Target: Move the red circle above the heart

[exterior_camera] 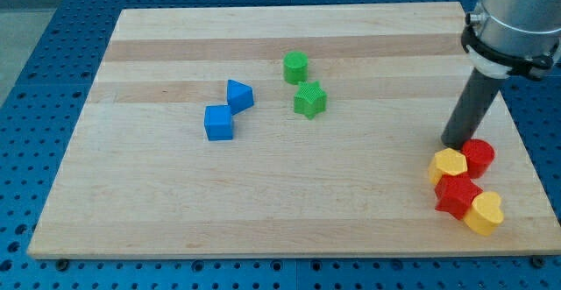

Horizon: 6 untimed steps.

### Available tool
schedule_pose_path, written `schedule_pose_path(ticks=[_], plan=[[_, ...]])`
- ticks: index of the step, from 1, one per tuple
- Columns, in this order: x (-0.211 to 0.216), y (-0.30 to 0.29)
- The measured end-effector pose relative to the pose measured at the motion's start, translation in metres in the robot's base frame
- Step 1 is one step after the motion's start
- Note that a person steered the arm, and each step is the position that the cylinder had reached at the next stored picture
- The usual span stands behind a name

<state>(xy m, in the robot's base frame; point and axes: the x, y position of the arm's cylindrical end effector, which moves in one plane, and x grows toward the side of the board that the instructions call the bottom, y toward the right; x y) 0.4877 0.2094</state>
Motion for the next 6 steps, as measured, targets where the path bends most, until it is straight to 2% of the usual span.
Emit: schedule_pose_path(ticks=[2, 4, 6], plan=[[0.003, 0.006], [0.0, 0.046], [-0.004, 0.053]])
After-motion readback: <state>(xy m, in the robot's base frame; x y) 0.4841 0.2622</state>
